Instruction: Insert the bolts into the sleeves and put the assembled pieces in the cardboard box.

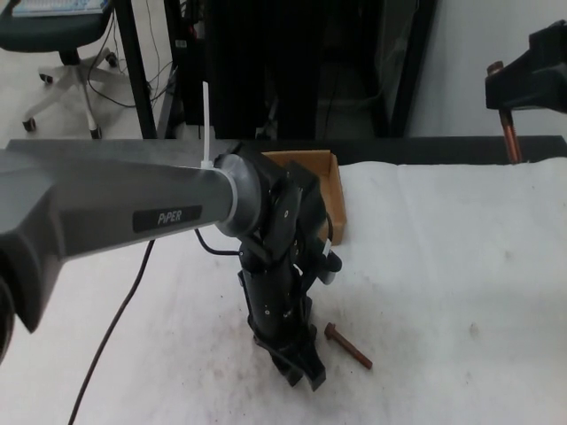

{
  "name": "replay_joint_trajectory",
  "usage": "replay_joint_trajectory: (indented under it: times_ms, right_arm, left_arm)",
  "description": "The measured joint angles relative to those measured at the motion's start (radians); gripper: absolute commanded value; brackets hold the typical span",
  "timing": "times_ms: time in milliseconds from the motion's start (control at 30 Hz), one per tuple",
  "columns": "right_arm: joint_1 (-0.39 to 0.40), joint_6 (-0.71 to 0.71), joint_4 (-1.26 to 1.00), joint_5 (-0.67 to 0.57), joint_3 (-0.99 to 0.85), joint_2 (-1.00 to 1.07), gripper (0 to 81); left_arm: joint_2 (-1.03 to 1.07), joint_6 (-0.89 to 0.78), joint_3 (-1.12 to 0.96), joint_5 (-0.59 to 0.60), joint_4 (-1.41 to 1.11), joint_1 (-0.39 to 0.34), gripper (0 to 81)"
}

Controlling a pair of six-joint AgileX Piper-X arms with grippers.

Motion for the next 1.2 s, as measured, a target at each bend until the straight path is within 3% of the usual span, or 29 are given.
replay_joint_trajectory:
  times_ms: [100,467,633,767,967,1200]
  right_arm:
    - [0.0,0.0,0.0,0.0,0.017,-0.002,0.8]
    - [0.0,0.04,-0.082,0.0,0.064,-0.02,0.8]
    - [0.0,0.1,-0.177,0.0,0.064,-0.037,0.8]
    - [0.0,0.128,-0.198,-0.02,0.064,-0.036,0.8]
    - [0.004,0.196,-0.3,-0.179,0.077,-0.038,0.8]
    - [0.081,0.221,-0.431,-0.207,0.125,-0.038,0.8]
  left_arm:
    - [0.0,0.002,0.0,-0.018,-0.002,0.0,0.4]
    - [-0.043,-0.081,0.006,-0.019,0.023,0.0,0.3]
    - [-0.314,-0.109,0.033,-0.019,-0.075,0.0,0.3]
    - [-0.64,-0.18,0.171,-0.019,-0.322,0.003,0.3]
    - [-0.987,-0.28,0.482,0.017,-0.634,0.005,0.3]
    - [-1.208,-0.556,0.849,0.169,-1.002,0.005,0.3]
